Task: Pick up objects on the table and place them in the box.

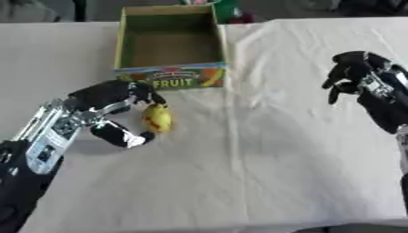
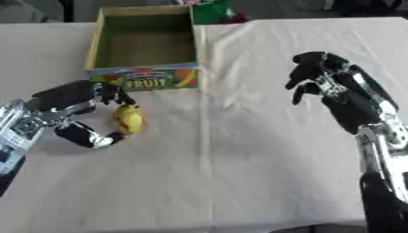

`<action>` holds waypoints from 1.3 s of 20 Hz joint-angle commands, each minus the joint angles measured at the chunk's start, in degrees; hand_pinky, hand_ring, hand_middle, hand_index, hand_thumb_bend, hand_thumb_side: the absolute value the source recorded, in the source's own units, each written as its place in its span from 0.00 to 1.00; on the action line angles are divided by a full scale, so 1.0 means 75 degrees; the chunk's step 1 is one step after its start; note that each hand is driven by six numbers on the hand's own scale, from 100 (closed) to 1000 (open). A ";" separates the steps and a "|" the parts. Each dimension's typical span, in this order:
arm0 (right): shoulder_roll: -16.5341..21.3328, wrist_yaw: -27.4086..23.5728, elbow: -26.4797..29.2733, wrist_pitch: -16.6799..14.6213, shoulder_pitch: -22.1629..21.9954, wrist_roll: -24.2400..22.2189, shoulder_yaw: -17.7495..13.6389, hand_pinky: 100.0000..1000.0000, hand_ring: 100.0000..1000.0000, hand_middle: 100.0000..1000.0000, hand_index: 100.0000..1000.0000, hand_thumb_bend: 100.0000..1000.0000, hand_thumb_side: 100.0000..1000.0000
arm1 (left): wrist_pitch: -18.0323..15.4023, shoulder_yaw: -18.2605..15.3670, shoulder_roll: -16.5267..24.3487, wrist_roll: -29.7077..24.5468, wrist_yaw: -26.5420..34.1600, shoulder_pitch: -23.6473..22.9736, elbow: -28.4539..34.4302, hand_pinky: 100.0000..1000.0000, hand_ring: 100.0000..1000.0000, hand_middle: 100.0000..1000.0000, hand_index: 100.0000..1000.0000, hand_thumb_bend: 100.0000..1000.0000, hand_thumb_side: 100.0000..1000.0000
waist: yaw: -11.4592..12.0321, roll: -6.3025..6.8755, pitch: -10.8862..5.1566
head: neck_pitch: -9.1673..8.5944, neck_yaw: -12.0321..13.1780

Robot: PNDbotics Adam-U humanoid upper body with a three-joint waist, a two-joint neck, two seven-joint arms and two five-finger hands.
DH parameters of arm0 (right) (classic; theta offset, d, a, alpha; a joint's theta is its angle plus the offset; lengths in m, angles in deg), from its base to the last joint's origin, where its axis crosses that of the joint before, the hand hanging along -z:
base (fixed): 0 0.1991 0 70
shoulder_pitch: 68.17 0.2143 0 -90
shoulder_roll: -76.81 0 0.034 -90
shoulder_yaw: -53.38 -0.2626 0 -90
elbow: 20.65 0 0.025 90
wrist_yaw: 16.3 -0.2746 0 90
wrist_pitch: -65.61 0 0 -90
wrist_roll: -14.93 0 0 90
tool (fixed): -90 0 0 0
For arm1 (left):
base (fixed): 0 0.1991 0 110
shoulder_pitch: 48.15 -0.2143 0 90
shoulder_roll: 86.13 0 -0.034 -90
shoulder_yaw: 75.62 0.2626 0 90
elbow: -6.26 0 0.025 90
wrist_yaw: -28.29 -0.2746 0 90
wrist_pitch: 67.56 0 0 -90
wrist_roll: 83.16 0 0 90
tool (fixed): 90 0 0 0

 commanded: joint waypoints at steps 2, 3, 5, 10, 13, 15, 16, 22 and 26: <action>0.0078 0.0049 0.0091 0.0001 0.0081 0.0024 -0.0025 0.33 0.53 0.50 0.73 0.00 0.43 | -0.0003 -0.0113 0.0037 0.0398 -0.0519 0.0179 0.0082 0.58 0.69 0.70 0.84 0.35 0.26 | -0.0016 0.0001 -0.0114 | 0.0024 -0.0028; 0.0077 0.0050 0.0091 0.0000 0.0082 0.0024 -0.0023 0.33 0.53 0.50 0.73 0.00 0.43 | 0.0005 -0.0115 0.0027 0.0507 -0.0649 0.0182 0.0067 0.59 0.69 0.70 0.84 0.36 0.26 | -0.0018 0.0000 -0.0114 | 0.0022 -0.0029; 0.0074 0.0053 0.0087 0.0001 0.0083 0.0028 -0.0023 0.33 0.53 0.50 0.73 0.00 0.43 | 0.0021 -0.0116 0.0003 0.0700 -0.0876 0.0183 0.0004 0.58 0.69 0.70 0.84 0.36 0.26 | -0.0020 -0.0006 -0.0113 | 0.0018 -0.0029; 0.0075 0.0051 0.0083 -0.0008 0.0093 0.0039 -0.0021 0.33 0.53 0.50 0.73 0.00 0.43 | -0.0009 -0.0097 -0.0047 0.0925 -0.1316 0.0194 -0.0196 0.58 0.65 0.67 0.82 0.37 0.29 | -0.0030 -0.0026 -0.0110 | 0.0014 -0.0033; 0.0070 0.0051 0.0081 -0.0008 0.0098 0.0041 -0.0016 0.33 0.53 0.50 0.73 0.00 0.43 | -0.0036 -0.0113 -0.0088 0.0990 -0.1515 0.0215 -0.0321 0.57 0.62 0.65 0.82 0.37 0.29 | -0.0036 -0.0029 -0.0109 | 0.0011 -0.0034; 0.0067 0.0052 0.0082 -0.0010 0.0102 0.0036 -0.0011 0.33 0.53 0.50 0.72 0.00 0.43 | -0.0053 -0.0122 -0.0110 0.1030 -0.1632 0.0225 -0.0404 0.57 0.59 0.62 0.81 0.37 0.29 | -0.0043 -0.0034 -0.0106 | 0.0010 -0.0038; 0.0068 0.0054 0.0080 -0.0010 0.0101 0.0038 -0.0013 0.33 0.53 0.50 0.72 0.00 0.43 | -0.0065 -0.0125 -0.0120 0.1039 -0.1682 0.0225 -0.0450 0.56 0.57 0.62 0.81 0.36 0.29 | -0.0045 -0.0036 -0.0106 | 0.0012 -0.0036; 0.0067 0.0059 0.0073 -0.0011 0.0100 0.0049 -0.0013 0.33 0.53 0.50 0.72 0.00 0.43 | -0.0111 -0.0141 -0.0154 0.1090 -0.1793 0.0225 -0.0590 0.52 0.53 0.56 0.77 0.32 0.28 | -0.0048 -0.0037 -0.0106 | 0.0013 -0.0035; 0.0060 0.0061 0.0070 -0.0005 0.0104 0.0058 -0.0013 0.33 0.53 0.50 0.72 0.00 0.43 | -0.0031 -0.0180 -0.0223 0.1188 -0.1791 0.0232 -0.0793 0.47 0.48 0.50 0.73 0.20 0.26 | -0.0056 -0.0033 -0.0110 | 0.0008 -0.0047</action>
